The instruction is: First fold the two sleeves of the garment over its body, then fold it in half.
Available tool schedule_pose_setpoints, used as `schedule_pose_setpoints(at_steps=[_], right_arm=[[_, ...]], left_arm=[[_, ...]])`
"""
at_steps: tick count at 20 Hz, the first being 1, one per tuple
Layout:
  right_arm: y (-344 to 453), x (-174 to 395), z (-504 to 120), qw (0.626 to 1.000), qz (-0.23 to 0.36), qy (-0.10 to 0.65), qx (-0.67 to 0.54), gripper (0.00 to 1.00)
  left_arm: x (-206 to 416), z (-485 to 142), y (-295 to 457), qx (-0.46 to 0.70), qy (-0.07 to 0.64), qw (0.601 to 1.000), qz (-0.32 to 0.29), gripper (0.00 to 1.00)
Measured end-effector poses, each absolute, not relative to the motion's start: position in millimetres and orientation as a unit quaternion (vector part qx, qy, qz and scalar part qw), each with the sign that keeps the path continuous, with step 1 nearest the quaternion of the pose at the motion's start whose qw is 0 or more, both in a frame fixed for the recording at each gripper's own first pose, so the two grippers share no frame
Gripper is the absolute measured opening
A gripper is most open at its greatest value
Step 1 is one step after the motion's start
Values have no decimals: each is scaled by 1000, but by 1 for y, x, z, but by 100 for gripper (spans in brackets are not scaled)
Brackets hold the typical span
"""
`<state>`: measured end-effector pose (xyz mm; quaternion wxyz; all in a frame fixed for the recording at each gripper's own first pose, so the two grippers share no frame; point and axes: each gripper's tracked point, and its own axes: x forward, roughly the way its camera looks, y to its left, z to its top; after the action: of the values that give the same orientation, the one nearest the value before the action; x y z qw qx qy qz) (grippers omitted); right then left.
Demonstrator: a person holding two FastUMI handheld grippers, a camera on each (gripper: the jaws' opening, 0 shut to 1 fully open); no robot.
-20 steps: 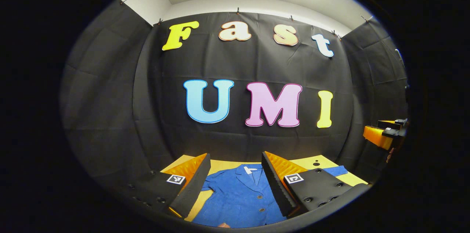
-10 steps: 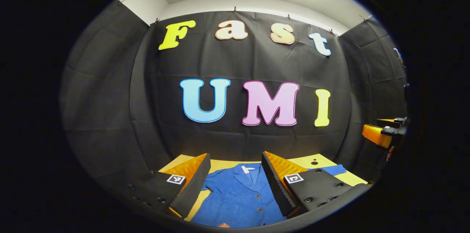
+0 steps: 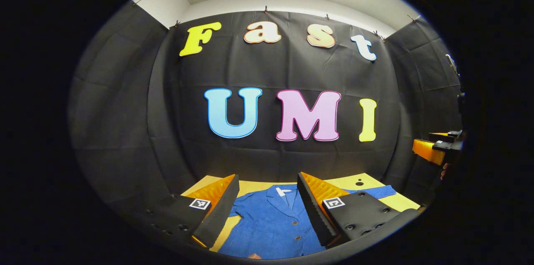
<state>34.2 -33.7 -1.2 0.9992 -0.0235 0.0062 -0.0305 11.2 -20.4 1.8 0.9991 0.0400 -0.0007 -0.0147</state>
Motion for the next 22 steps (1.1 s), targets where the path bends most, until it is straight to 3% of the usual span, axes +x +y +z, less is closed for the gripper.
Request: schedule_pose_setpoints(at_steps=[3,10,14,15,16,17,18,22], right_arm=[[-51,50,-4,999,-38,13,-23,96],[-144,130,-72,989,-81,120,25,98],[-200,181,-174,959,-110,240,100,98],[-213,191,-203,948,-118,271,116,93],[-226,199,-237,937,-125,301,125,98],[-240,207,-268,926,-135,326,131,93],[-252,215,-299,916,-143,351,134,97],[-296,246,-393,879,-182,409,166,97]], left_arm=[[17,-2,-22,37,1,999,-13,80],[35,-20,-44,25,14,1000,-9,80],[47,-27,-51,46,29,999,3,80],[52,-31,-53,45,40,998,7,80],[57,-35,-55,43,49,998,10,80],[63,-37,-59,43,59,997,10,81],[68,-42,-62,50,70,996,14,81],[90,-58,-68,88,110,989,54,81]])
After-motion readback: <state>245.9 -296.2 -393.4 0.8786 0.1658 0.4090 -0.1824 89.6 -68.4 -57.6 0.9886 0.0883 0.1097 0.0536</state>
